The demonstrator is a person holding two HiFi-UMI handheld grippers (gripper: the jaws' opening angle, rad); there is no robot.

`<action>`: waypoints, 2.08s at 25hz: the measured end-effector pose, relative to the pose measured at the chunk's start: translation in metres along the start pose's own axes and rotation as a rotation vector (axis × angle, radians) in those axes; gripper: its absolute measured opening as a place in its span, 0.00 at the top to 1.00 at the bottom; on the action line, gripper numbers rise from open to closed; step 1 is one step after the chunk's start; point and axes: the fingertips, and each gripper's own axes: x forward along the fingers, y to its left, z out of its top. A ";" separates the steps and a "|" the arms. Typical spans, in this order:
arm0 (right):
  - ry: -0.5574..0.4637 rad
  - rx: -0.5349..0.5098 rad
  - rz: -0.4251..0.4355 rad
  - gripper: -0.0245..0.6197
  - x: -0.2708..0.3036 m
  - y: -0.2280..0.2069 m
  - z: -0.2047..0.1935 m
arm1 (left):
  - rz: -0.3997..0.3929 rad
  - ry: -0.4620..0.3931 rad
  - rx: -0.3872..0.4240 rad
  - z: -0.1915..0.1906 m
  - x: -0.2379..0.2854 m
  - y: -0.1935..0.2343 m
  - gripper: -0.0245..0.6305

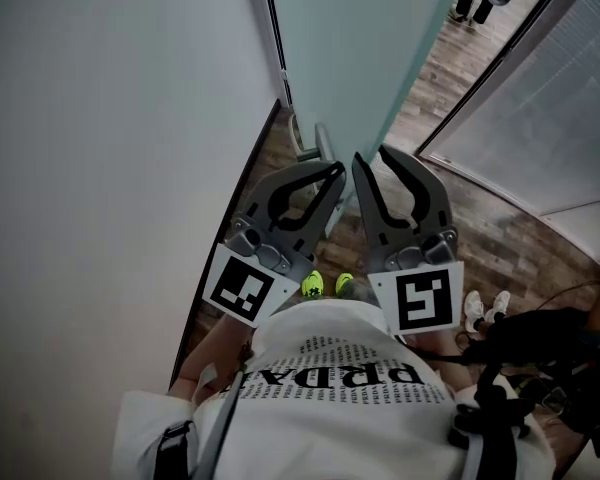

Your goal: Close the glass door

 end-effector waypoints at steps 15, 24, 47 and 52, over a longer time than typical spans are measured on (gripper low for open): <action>-0.011 -0.030 0.054 0.87 0.006 0.031 -0.048 | 0.071 -0.005 0.005 -0.052 -0.018 -0.002 0.97; -0.024 -0.079 0.036 0.87 0.001 0.011 -0.097 | 0.085 -0.055 0.010 -0.095 0.006 -0.016 0.97; 0.025 -0.195 -0.196 0.87 -0.017 -0.011 -0.130 | -0.069 -0.173 0.025 -0.126 -0.013 -0.016 0.97; -0.005 -0.204 -0.131 0.87 -0.012 -0.002 -0.129 | -0.013 -0.195 0.045 -0.123 -0.009 -0.012 0.97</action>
